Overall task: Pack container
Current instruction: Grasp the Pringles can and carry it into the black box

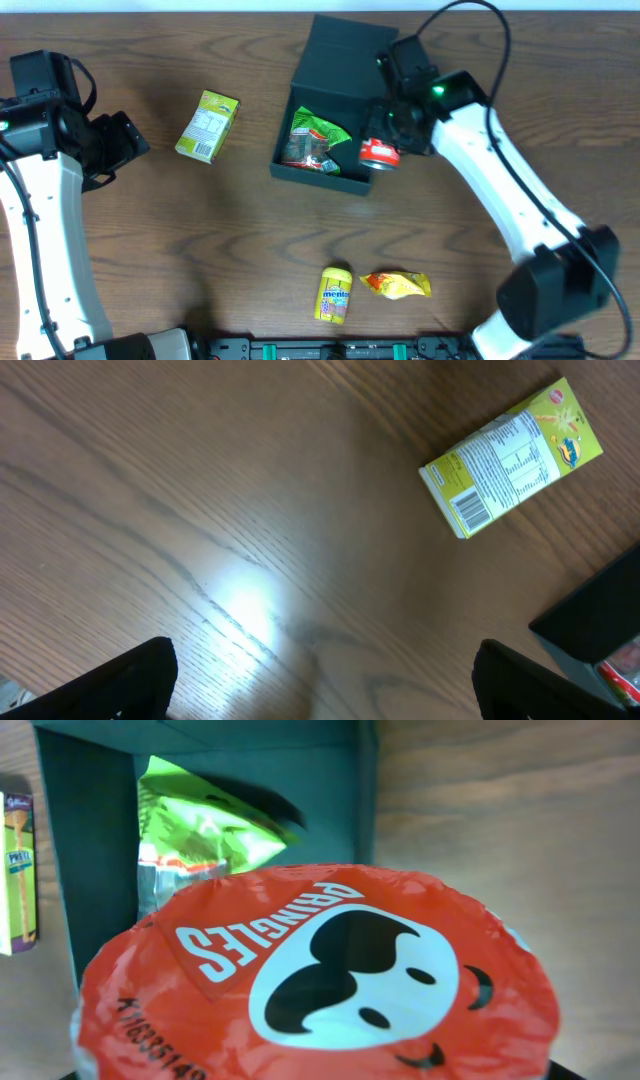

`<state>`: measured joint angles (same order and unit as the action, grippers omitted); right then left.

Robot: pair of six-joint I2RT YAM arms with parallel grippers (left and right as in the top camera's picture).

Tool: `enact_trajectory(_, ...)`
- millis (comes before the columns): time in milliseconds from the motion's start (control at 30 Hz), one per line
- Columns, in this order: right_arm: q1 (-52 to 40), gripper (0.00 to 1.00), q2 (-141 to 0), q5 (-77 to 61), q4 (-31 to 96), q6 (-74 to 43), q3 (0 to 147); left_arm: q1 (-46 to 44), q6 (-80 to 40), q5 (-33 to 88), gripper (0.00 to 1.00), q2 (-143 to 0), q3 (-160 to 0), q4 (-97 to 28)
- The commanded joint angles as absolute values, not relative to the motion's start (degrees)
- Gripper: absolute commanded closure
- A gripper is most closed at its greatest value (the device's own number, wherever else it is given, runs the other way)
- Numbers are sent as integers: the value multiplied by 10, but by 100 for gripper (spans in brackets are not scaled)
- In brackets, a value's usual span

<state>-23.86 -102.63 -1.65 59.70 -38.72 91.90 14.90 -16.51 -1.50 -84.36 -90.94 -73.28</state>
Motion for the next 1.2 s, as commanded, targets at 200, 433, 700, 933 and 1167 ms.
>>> enact_trajectory(200,-259,31,-1097,-33,568,-392,938,151,-169,-15,5,-841,-906,-735)
enact_trajectory(433,-263,30,-1124,-38,572,-435,937,151,-169,-15,5,-841,-906,-735)
enact_trajectory(700,-271,30,-1153,-33,536,-439,936,151,-169,-15,5,-841,-906,-735)
enact_trajectory(933,-274,27,-1159,-23,538,-439,936,151,-169,-15,5,-841,-906,-735)
enact_trajectory(1167,-274,25,-1159,-23,542,-439,936,151,-169,-15,5,-841,-906,-735)
